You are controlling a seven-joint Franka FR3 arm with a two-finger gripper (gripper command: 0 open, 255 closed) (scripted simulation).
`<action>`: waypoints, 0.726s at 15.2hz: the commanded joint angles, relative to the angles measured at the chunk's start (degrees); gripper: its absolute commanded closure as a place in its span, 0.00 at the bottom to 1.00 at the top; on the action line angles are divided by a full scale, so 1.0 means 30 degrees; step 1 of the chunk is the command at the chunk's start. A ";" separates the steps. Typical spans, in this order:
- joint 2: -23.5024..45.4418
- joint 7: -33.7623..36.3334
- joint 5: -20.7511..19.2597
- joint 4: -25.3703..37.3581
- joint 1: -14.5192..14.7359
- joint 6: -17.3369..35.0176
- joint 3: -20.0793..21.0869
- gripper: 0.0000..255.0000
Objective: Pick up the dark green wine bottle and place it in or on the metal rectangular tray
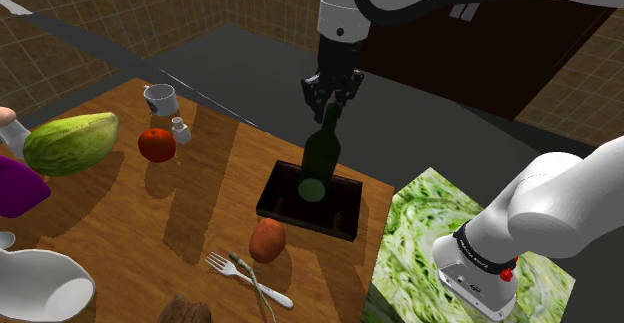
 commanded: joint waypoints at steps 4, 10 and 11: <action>0.0043 0.0000 -0.0009 -0.0079 -0.0002 -0.0019 0.0005 0.00; 0.0078 0.0040 -0.0110 0.1215 -0.0082 -0.1286 -0.0121 0.00; 0.0123 0.0067 -0.0161 0.1891 -0.0120 -0.1921 -0.0179 0.00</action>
